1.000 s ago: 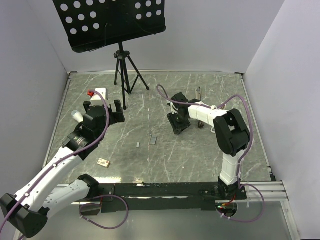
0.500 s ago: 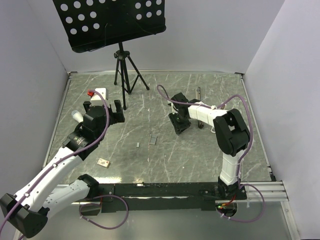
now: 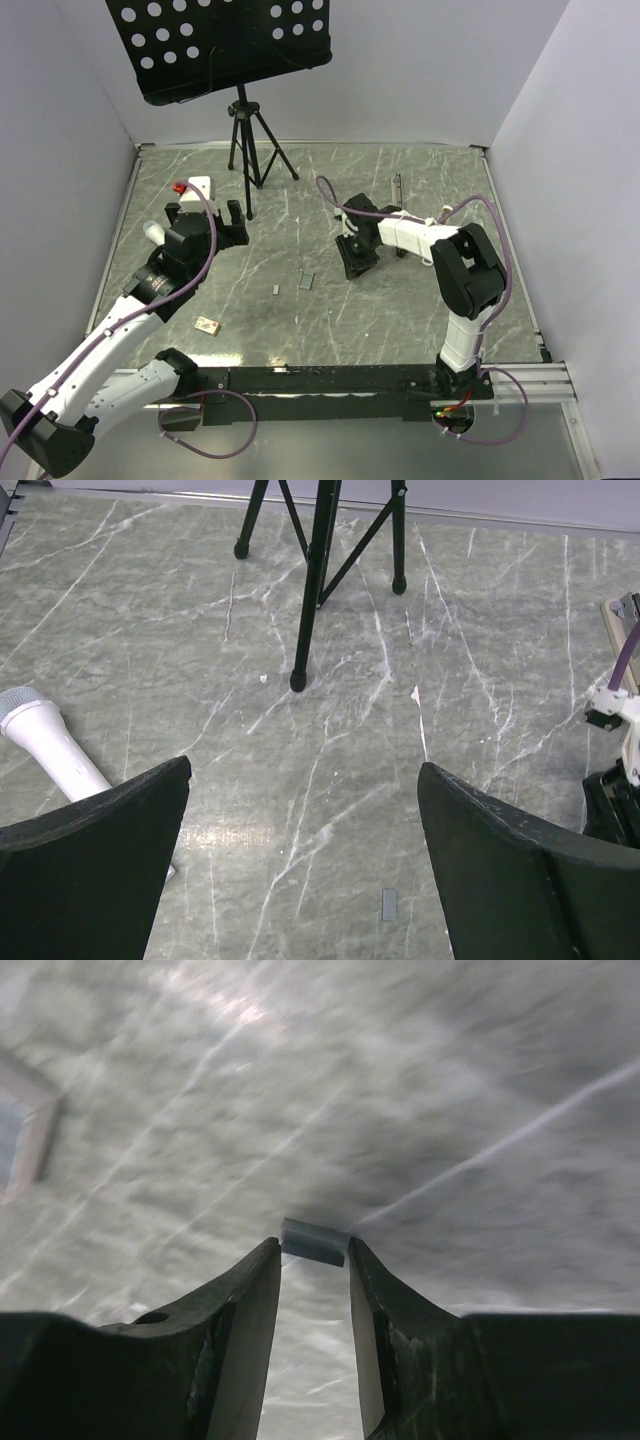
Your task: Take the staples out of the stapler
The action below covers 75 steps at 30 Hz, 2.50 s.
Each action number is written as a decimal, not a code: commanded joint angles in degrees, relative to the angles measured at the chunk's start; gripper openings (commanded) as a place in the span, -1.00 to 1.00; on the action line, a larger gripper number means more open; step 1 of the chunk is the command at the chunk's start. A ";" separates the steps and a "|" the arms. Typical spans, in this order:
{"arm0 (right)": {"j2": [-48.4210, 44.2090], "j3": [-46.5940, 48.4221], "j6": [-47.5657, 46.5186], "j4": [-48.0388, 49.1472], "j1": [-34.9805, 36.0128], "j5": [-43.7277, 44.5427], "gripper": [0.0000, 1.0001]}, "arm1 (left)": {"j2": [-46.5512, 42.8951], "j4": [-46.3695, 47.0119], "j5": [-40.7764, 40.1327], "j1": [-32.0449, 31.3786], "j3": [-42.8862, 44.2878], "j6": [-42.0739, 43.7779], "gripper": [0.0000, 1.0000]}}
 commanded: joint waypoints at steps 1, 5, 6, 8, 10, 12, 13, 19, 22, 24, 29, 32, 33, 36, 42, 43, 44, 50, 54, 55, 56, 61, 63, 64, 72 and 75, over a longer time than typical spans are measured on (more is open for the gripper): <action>-4.67 -0.83 3.56 -0.11 1.88 -4.13 -0.19 | -0.76 1.94 0.10 -0.03 0.16 -0.15 0.99; -6.43 -0.49 4.36 -1.69 2.67 -3.08 -0.18 | -0.76 1.94 0.37 -0.03 0.16 -0.15 0.99; -6.87 -0.40 4.01 -2.12 2.59 -2.64 -0.15 | -0.85 1.94 0.28 -0.11 0.16 -0.15 0.99; -7.84 0.48 1.21 -2.57 2.59 -1.76 -0.10 | -0.85 1.94 0.37 -0.11 0.16 -0.15 0.99; -8.72 0.83 -2.74 -1.78 2.85 -3.85 0.01 | -0.94 2.12 0.45 -0.03 0.07 -0.15 0.99; -9.07 0.92 -8.54 -1.25 2.94 -3.44 0.09 | -0.85 2.12 0.37 -0.11 0.07 -0.15 0.99; -8.73 1.18 -12.05 -1.51 2.94 -3.08 0.11 | -0.85 2.03 0.37 -0.11 0.16 -0.15 0.99; -4.07 4.00 -20.59 -4.68 2.85 -2.99 0.24 | -0.85 2.21 0.63 -0.11 -0.01 -0.06 0.99; -3.36 3.91 -22.62 -4.33 2.85 -2.82 0.26 | -0.76 2.12 0.54 -0.11 0.07 -0.06 0.99; -2.84 3.91 -23.42 -3.54 2.94 -3.16 0.28 | -0.67 2.21 0.63 -0.11 0.07 -0.06 0.99; -2.39 3.74 -25.26 -1.87 2.94 -6.42 0.32 | -0.58 2.03 0.98 -0.03 0.16 -0.06 0.99; -1.96 3.56 -25.53 -0.99 3.12 -6.94 0.33 | -0.58 2.12 0.89 -0.03 0.16 0.03 0.99; -1.17 3.73 -25.53 -1.07 3.12 -7.03 0.34 | -0.67 2.29 0.89 -0.11 0.08 0.03 0.99; 0.41 4.26 -25.18 -1.34 3.38 -6.77 0.34 | -0.58 2.29 0.98 -0.03 0.07 0.03 0.99; 1.21 4.09 -24.21 -1.60 4.08 -5.46 0.34 | -0.41 2.21 0.89 -0.11 0.08 0.03 0.99; 1.12 3.74 -23.78 -1.69 4.26 -5.28 0.34 | -0.41 2.21 0.89 -0.11 0.07 0.03 0.99; 0.95 3.47 -23.60 -1.78 4.43 -5.19 0.34 | -0.41 2.21 0.98 -0.03 0.07 0.03 0.99; -0.11 0.75 -22.45 -1.25 6.80 -5.01 0.30 | -0.32 2.12 1.07 -0.03 0.16 -0.06 0.99; 0.77 0.75 -21.75 -2.48 7.42 -3.43 0.25 | -0.41 2.12 1.16 -0.03 0.07 -0.06 0.99; 0.86 0.75 -21.49 -2.74 7.51 -3.00 0.23 | -0.41 2.21 1.16 -0.11 0.07 -0.06 0.99; 0.86 0.83 -21.40 -3.01 7.69 -2.73 0.19 | -0.41 2.03 1.07 -0.11 0.07 -0.06 0.99; -0.28 -0.13 -20.78 -3.01 8.65 -1.58 0.11 | -0.32 2.21 1.16 -0.20 0.07 -0.06 0.99; -0.46 -0.40 -20.70 -3.10 9.35 -1.06 0.08 | -0.32 2.21 1.16 -0.11 0.07 -0.06 0.99; -0.37 -0.48 -20.70 -3.18 9.53 -1.06 0.07 | -0.23 2.21 1.16 -0.20 0.07 0.03 0.99; -1.25 -1.27 -19.99 -4.24 10.15 0.61 -0.01 | -0.23 2.21 1.07 -0.11 -0.01 0.03 0.99; -1.69 -1.62 -19.82 -4.06 10.15 1.14 -0.07 | -0.15 2.21 1.24 -0.11 0.07 0.03 0.99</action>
